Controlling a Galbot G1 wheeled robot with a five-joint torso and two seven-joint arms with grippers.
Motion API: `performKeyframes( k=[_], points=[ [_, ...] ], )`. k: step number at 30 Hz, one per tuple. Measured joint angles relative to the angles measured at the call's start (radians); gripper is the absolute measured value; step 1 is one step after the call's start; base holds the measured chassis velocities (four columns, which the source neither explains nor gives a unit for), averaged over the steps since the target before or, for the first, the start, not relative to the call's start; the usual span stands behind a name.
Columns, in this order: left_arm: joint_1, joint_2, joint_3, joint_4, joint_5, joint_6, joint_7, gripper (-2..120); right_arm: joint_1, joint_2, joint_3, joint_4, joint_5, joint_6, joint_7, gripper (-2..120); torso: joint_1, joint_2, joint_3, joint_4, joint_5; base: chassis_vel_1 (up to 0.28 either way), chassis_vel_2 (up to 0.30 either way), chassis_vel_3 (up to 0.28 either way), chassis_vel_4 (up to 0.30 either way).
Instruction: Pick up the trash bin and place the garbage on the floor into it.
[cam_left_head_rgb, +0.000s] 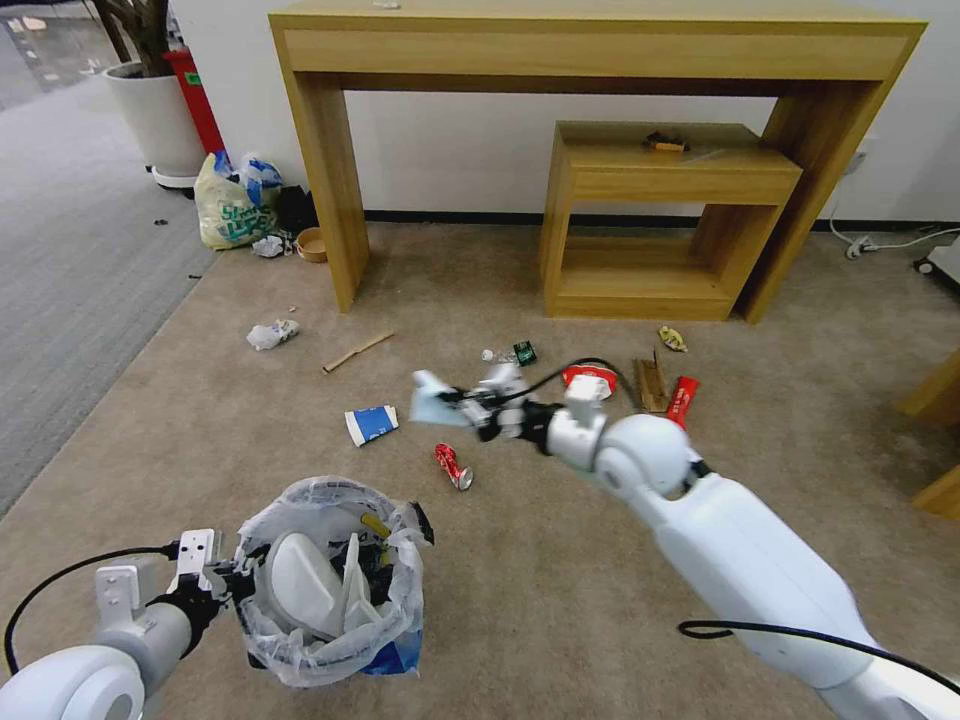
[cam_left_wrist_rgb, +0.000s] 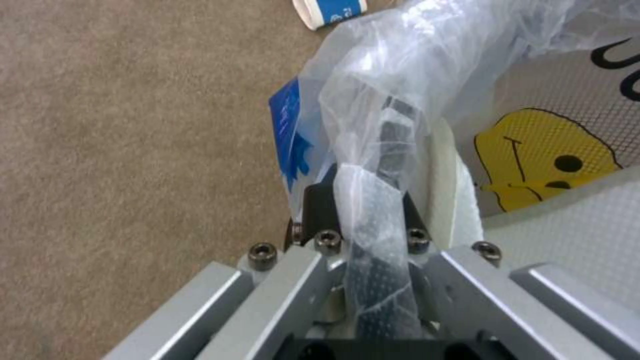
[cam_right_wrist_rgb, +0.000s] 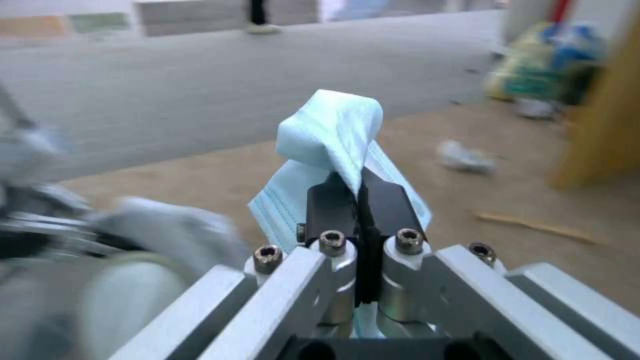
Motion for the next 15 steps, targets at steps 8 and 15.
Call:
performKeyframes(
  k=[8,15],
  points=[
    [-0.005,0.004,0.004,0.006,-0.020,0.000,-0.012,0,0.006,0.019,-0.129,0.035,0.009,-0.009,0.003,0,0.000,0.000,0.000,-0.0003,0.0001,0.000,0.000,0.000,0.000],
    [-0.004,0.007,0.008,0.007,-0.022,0.000,-0.012,0,0.029,0.055,-0.245,0.029,0.001,-0.013,0.013,0,0.000,0.000,0.000,-0.0002,0.0000,0.000,0.000,0.000,0.000]
  ],
)
